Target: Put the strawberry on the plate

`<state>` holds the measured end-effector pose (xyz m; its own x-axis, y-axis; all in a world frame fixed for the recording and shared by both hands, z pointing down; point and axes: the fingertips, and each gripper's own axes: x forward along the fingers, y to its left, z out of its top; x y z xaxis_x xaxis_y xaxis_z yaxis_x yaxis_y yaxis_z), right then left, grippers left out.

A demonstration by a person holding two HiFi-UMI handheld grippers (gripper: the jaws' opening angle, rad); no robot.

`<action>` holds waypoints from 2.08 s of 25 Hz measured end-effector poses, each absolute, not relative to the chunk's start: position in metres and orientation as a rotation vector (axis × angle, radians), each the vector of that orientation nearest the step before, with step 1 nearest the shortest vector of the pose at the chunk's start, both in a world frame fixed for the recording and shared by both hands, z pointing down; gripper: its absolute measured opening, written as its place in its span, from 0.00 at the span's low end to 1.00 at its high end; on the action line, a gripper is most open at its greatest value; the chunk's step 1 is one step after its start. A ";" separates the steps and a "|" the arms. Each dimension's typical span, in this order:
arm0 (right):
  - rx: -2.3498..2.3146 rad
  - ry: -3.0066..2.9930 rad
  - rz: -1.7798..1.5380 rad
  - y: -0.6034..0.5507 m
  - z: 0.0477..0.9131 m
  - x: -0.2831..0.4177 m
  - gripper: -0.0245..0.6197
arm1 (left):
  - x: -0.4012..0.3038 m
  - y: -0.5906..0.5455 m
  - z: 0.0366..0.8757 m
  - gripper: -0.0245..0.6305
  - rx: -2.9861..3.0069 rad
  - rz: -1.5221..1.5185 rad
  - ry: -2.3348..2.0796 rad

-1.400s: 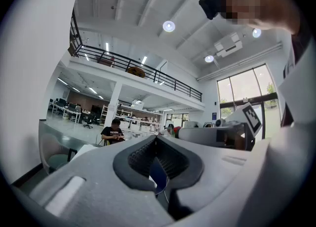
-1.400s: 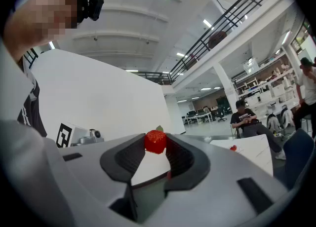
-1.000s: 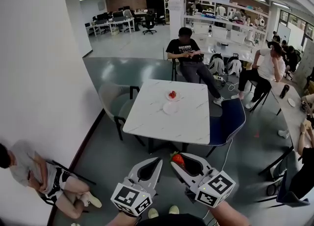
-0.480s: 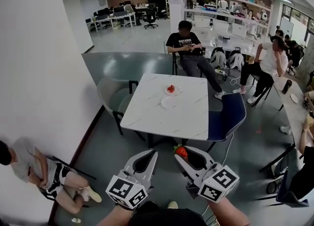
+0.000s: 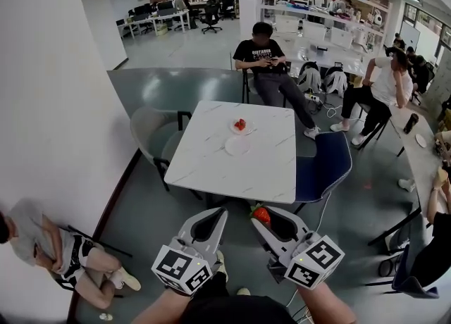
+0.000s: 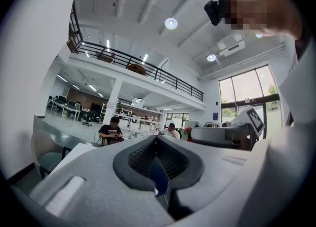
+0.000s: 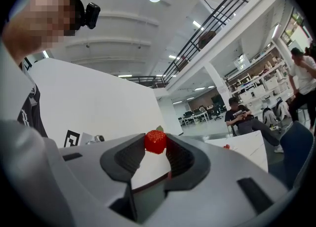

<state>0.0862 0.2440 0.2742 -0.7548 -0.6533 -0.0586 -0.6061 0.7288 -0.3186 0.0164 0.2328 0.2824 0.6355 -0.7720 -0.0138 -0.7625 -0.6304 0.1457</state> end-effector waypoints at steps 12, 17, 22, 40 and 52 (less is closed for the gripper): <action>-1.139 2.760 -0.446 0.109 0.290 0.048 0.25 | -0.010 0.097 0.299 0.05 2.767 -0.116 -1.184; -1.202 2.746 -0.449 0.048 0.296 0.025 0.25 | -0.027 0.037 0.304 0.05 2.805 -0.114 -1.115; -1.272 2.736 -0.472 0.000 0.312 0.015 0.25 | -0.038 -0.011 0.319 0.05 2.821 -0.121 -1.070; -1.359 2.848 -0.672 -0.184 0.430 0.030 0.25 | -0.027 -0.173 0.405 0.05 2.736 -0.026 -1.125; -1.386 3.029 -0.888 -0.277 0.567 0.044 0.25 | 0.003 -0.261 0.493 0.05 2.628 0.077 -1.139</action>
